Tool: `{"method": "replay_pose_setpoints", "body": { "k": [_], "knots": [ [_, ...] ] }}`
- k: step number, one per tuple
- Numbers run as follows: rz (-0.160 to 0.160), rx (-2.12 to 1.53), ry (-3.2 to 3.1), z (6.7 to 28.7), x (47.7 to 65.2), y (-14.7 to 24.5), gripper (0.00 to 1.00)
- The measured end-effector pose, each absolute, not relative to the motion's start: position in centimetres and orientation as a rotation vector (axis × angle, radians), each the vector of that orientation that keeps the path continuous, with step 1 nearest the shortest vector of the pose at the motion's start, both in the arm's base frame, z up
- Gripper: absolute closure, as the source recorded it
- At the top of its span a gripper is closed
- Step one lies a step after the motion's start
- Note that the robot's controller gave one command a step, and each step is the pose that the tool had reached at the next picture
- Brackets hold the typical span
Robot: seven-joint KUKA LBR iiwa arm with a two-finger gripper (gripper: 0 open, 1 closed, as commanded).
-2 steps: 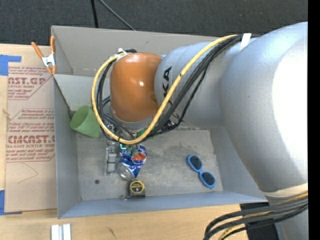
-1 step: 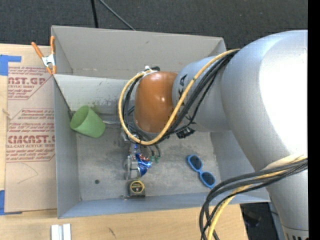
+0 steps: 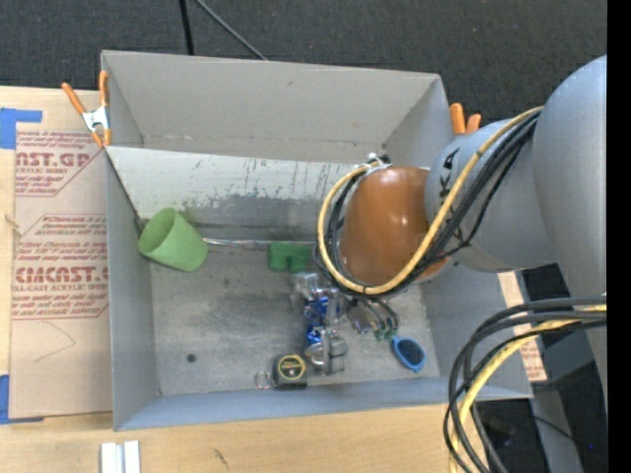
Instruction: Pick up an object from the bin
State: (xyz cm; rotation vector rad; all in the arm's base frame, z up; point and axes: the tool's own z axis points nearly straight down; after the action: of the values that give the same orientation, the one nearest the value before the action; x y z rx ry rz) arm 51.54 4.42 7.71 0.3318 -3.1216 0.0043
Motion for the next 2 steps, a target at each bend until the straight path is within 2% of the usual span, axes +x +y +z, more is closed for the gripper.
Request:
{"method": "replay_pose_setpoints", "body": {
  "k": [1, 2],
  "knots": [
    [-0.002, 0.669, -3.09, 7.24, 48.44, 5.34, 0.0],
    [-0.003, 0.665, -3.071, 6.95, 47.92, 5.24, 1.0]
  ]
}}
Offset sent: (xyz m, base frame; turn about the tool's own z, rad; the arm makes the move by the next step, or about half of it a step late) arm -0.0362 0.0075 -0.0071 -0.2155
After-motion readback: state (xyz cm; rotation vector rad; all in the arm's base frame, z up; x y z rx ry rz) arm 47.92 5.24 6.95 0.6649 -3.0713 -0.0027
